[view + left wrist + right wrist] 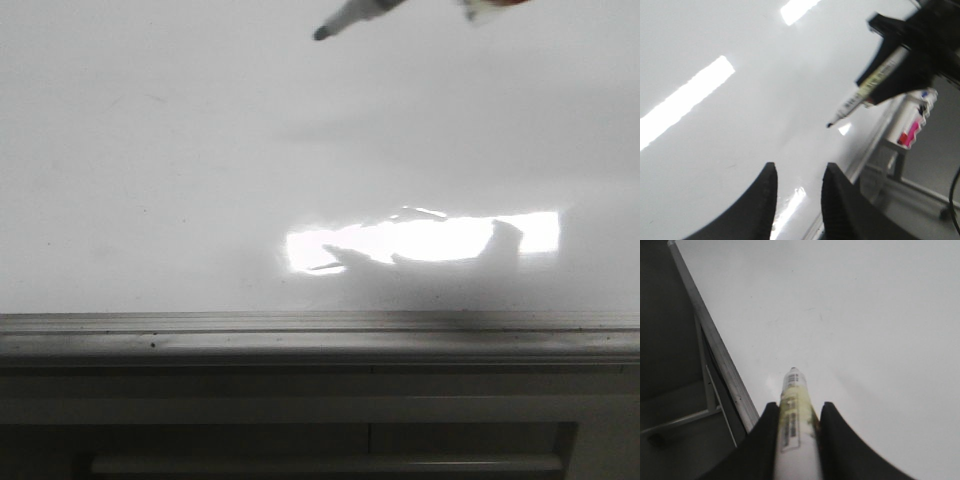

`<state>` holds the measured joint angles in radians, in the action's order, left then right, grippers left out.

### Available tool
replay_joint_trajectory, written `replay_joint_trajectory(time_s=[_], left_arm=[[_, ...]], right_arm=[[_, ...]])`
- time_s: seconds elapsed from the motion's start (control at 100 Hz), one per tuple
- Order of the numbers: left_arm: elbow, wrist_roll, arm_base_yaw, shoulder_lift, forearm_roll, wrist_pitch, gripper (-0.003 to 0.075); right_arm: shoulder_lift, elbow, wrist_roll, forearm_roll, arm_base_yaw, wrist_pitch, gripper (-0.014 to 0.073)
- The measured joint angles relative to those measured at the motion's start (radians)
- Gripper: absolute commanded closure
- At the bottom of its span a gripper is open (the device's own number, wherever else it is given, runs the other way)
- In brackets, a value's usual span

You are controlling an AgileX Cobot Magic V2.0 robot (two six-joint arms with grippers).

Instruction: Write number 0 on whiteboard

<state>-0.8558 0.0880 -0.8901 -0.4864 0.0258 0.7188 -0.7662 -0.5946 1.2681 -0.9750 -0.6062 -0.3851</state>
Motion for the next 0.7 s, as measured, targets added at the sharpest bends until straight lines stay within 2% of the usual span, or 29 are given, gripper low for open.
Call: replay_joint_trajectory(time_s=[0.15, 0.27, 0.42, 0.7], left_arm=[[0.135, -0.224, 0.0, 0.212, 0.226, -0.009, 0.0671], [0.233, -0.355, 0.0, 0.334, 0.353, -0.009, 0.0716], [0.31, -0.464, 0.0, 0.39, 0.412, -0.007, 0.074], [0.358, -0.494, 0.0, 0.39, 0.416, -0.033, 0.074]], right_arm=[[0.199, 0.106, -0.022, 0.0, 0.036, 0.035, 0.0646], [0.269, 0.144, -0.024, 0.015, 0.074, 0.082, 0.0646], [0.239, 0.135, -0.026, 0.017, 0.137, 0.128, 0.0646], [0.026, -0.009, -0.03, 0.017, 0.164, 0.095, 0.0639]])
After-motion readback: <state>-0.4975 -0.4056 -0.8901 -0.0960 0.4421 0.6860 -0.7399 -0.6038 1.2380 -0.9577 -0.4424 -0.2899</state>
